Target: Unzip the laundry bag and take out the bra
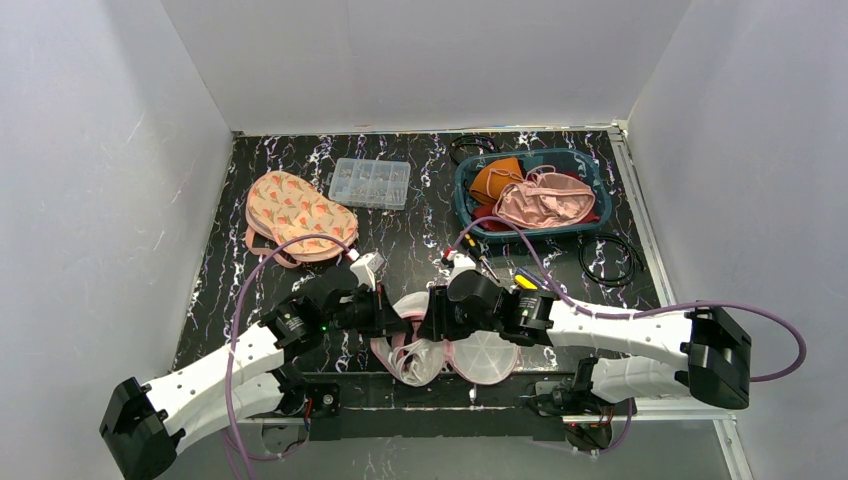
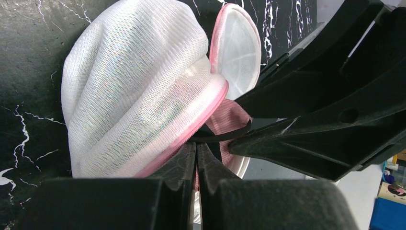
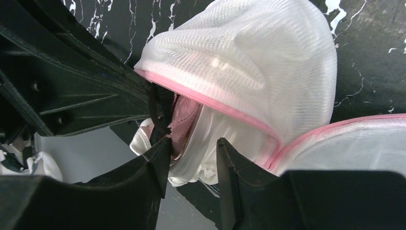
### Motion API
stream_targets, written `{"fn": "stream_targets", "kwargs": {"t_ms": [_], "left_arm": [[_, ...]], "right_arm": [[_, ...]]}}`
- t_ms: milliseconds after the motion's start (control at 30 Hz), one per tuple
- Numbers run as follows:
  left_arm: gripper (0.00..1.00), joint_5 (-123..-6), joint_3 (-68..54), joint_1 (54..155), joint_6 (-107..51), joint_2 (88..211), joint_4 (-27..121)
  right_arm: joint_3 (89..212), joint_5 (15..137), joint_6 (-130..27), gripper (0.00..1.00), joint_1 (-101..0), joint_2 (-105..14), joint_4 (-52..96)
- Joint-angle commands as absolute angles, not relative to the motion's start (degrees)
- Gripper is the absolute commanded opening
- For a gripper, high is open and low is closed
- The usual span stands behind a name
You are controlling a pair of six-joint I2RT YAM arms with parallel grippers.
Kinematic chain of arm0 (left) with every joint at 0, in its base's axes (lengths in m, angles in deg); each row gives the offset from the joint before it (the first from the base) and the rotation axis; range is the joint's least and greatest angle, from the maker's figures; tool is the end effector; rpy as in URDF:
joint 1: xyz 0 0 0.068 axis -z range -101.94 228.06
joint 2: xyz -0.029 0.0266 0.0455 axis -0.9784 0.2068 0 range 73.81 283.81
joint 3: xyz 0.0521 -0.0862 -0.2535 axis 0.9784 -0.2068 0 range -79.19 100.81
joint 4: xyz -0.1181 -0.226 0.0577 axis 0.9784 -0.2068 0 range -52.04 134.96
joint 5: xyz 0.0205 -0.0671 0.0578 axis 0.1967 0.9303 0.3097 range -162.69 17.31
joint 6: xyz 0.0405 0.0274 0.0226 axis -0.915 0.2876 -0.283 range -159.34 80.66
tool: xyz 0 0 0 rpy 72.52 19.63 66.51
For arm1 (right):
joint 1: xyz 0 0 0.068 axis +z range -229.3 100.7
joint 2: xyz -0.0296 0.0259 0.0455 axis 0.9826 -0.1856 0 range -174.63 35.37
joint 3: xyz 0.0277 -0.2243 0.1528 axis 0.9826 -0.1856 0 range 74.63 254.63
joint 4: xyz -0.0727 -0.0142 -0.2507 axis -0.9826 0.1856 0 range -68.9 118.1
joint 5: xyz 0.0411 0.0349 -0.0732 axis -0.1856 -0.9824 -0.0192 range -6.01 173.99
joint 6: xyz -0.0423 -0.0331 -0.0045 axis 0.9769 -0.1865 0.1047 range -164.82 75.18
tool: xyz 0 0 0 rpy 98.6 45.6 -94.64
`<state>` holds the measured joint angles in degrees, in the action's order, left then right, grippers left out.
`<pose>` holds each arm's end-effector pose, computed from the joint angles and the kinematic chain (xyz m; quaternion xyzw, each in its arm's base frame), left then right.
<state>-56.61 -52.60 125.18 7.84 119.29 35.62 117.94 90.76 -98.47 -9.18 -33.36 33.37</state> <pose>0.1162 -0.1397 0.2281 0.0713 0.8498 -0.4543 0.2577 0.0916 0.2409 0.2417 -0.1026 0.8905 0.3631 0.2541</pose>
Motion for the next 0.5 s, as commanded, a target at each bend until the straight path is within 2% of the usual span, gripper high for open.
{"fn": "stream_targets", "kwargs": {"t_ms": [0,67,467], "left_arm": [[0.0,-57.68,-53.26,125.48,7.73,119.97,35.77],[0.0,-58.14,-53.42,125.44,7.92,120.11,35.78],[0.0,-60.41,-53.63,125.36,9.31,119.82,34.63]], "right_arm": [[118.87,89.39,-98.52,0.44,-9.3,-31.68,32.72],[118.06,89.26,-98.59,0.39,-9.28,-30.57,32.91],[113.6,89.35,-99.6,0.29,-9.43,-26.16,34.84]]}}
